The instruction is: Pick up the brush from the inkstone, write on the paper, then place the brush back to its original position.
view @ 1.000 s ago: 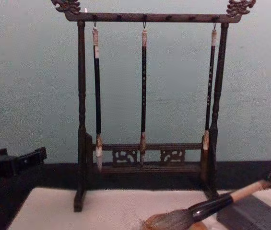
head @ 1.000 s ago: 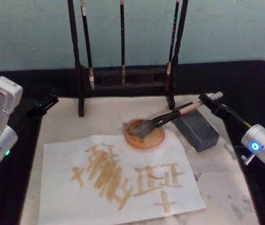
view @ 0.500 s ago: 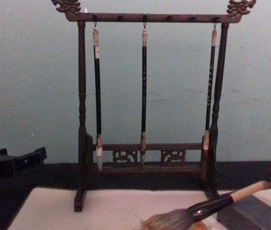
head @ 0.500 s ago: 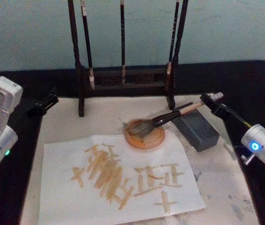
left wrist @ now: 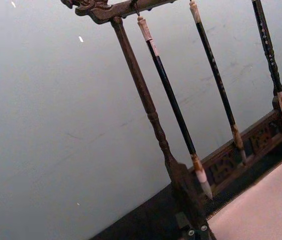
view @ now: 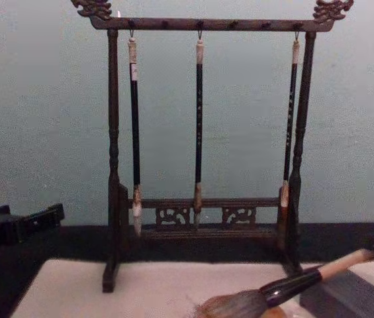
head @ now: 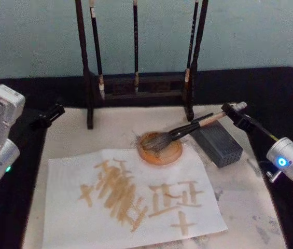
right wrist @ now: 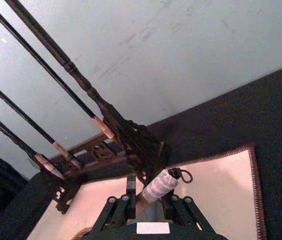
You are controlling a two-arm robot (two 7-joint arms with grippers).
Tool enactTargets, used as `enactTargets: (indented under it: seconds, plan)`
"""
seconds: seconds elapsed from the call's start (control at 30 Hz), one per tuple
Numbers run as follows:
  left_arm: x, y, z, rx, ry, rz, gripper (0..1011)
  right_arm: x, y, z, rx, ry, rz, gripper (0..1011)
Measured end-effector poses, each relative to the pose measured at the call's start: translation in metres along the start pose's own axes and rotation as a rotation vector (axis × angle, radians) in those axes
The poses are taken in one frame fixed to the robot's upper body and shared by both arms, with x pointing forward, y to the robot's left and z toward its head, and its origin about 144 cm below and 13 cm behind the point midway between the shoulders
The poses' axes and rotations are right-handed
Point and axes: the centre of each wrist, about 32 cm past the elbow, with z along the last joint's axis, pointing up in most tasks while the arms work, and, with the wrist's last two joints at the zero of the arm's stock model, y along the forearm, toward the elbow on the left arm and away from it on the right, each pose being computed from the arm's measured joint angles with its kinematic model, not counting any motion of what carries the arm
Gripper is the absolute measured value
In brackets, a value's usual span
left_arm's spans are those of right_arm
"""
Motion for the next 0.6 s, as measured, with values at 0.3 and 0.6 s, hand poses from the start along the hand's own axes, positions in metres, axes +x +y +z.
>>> enactTargets:
  seconds: [0.3,0.6]
  plan:
    - [0.000,0.000,0.000,0.000,0.000,0.000,1002,-0.013,-0.004,0.009,0.010,-0.062,0.035,259]
    - [0.000,0.000,0.000,0.000,0.000,0.000,1002,-0.033,-0.010,0.019,0.014,-0.134,0.062,220]
